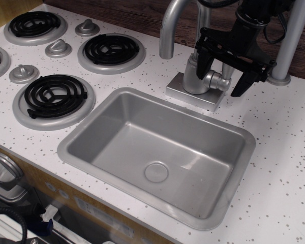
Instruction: Lever vertical to front
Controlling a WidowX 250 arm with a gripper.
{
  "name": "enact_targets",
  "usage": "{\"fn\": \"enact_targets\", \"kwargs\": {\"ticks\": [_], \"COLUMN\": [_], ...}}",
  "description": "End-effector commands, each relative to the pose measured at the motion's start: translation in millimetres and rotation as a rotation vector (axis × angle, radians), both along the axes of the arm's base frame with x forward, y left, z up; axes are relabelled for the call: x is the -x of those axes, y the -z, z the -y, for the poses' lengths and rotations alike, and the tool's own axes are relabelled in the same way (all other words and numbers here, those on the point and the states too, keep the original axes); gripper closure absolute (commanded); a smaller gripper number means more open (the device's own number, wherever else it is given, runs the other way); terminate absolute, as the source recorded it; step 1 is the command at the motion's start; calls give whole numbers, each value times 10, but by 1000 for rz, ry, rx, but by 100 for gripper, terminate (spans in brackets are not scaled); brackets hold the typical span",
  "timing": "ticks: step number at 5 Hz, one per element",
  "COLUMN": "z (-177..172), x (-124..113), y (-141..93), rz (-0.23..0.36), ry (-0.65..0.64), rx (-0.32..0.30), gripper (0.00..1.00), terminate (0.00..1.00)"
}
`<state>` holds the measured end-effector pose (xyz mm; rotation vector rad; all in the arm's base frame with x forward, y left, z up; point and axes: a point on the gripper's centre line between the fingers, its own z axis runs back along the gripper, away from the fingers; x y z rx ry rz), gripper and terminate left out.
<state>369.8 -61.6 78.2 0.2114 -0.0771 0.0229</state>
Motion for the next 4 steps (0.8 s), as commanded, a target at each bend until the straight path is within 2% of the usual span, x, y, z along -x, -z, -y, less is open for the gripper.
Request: {"fn": "enact_targets", "kwargs": {"ticks": [1,2,3,4], "z": [0,36,58,82], "x": [0,-163,-321,-474], "y": [0,-96,-186,-269], "rz": [0,103,176,224], "ry": [0,66,109,150], "rx": [0,9,3,-16], "gripper": [0,0,0,0], "terminate": [0,0,0,0]}}
